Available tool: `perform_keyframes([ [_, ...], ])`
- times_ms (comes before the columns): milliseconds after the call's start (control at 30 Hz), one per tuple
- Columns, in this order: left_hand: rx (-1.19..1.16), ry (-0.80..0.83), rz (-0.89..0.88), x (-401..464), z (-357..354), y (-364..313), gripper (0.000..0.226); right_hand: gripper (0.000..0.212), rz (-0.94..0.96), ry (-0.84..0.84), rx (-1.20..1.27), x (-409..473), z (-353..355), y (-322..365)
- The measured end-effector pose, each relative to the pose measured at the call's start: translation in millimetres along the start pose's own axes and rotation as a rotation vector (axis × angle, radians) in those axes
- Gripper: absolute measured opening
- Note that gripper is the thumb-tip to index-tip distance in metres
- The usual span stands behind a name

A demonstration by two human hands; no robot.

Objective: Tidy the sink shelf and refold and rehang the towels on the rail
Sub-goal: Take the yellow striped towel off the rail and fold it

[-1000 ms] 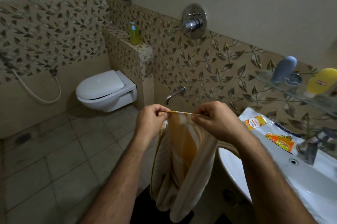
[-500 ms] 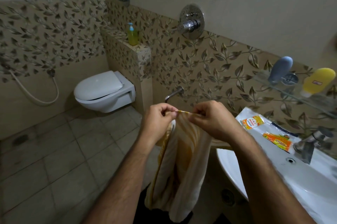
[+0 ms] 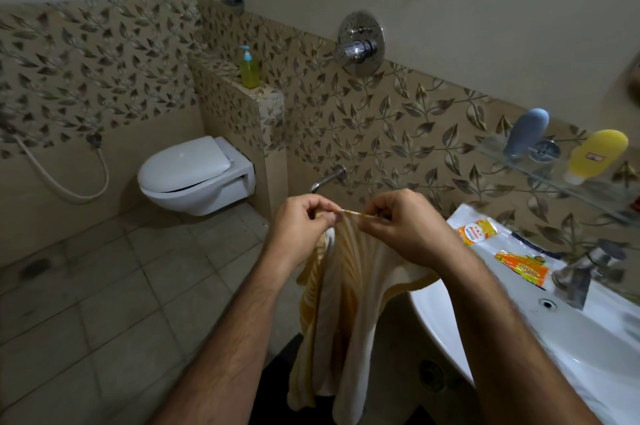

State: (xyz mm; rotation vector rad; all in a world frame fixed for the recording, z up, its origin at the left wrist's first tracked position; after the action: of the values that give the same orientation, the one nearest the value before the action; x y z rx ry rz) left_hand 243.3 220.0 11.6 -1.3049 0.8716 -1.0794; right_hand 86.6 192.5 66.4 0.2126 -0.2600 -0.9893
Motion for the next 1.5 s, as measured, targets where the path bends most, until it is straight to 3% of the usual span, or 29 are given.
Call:
perform_keyframes([
  [133, 0.067, -0.037, 0.057, 0, 4, 6, 0.015, 0.012, -0.005, 0.052, -0.001, -3, -1, -5],
  [267, -0.048, 0.142, 0.037, -6, -16, 0, 0.029, 0.012, -0.001, 0.045, 0.001, 0, -1, -4],
  [333, -0.053, 0.186, 0.010, -9, -24, -4, 0.024, 0.012, 0.013, 0.065, -0.012, 1, -5, 0],
  [467, 0.052, 0.085, -0.015, -3, -18, -3, 0.014, 0.011, 0.022, 0.070, -0.011, -1, -7, 0],
  [567, 0.078, -0.014, -0.008, 2, -2, 0, 0.014, 0.014, 0.016, 0.093, 0.172, -4, -9, -5],
  [700, 0.079, 0.014, -0.001, 1, -7, 0, 0.012, 0.009, 0.095, 0.230, 0.591, -9, -14, 6],
  [800, -0.033, 0.035, -0.006, 2, -12, 2, 0.010, 0.013, 0.102, 0.273, 0.830, -8, -16, 10],
  [900, -0.142, 0.046, 0.017, 2, -14, 6, 0.009, 0.020, 0.130, 0.311, 0.918, -7, -19, 11],
  [967, -0.190, 0.052, 0.035, 1, -14, 10, 0.010, 0.029, 0.165, 0.309, 0.919, -7, -19, 12],
  [1200, -0.504, 0.006, 0.222, -4, -11, 31, 0.037, 0.012, 0.170, 0.096, 0.677, -1, -9, 6],
  [1333, -0.630, 0.014, 0.326, -8, -14, 42, 0.030, 0.020, 0.166, 0.050, 0.680, 2, -14, 3],
  [1500, -0.715, -0.010, 0.317, -6, -17, 36, 0.010, 0.010, 0.045, -0.040, 0.612, 3, -28, 0],
])
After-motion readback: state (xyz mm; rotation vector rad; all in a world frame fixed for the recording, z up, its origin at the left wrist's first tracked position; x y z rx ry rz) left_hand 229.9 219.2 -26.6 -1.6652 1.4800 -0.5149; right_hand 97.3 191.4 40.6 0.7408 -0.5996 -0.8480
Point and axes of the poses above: each hand's wrist, its own x-axis towards the middle knuckle, its own z-axis out of the back of the hand, y = z × x, the point moved 9 cm from there along x, towards the middle knuckle, and after that the axes turned 14 degrees about -x, right-handed, at the moved point
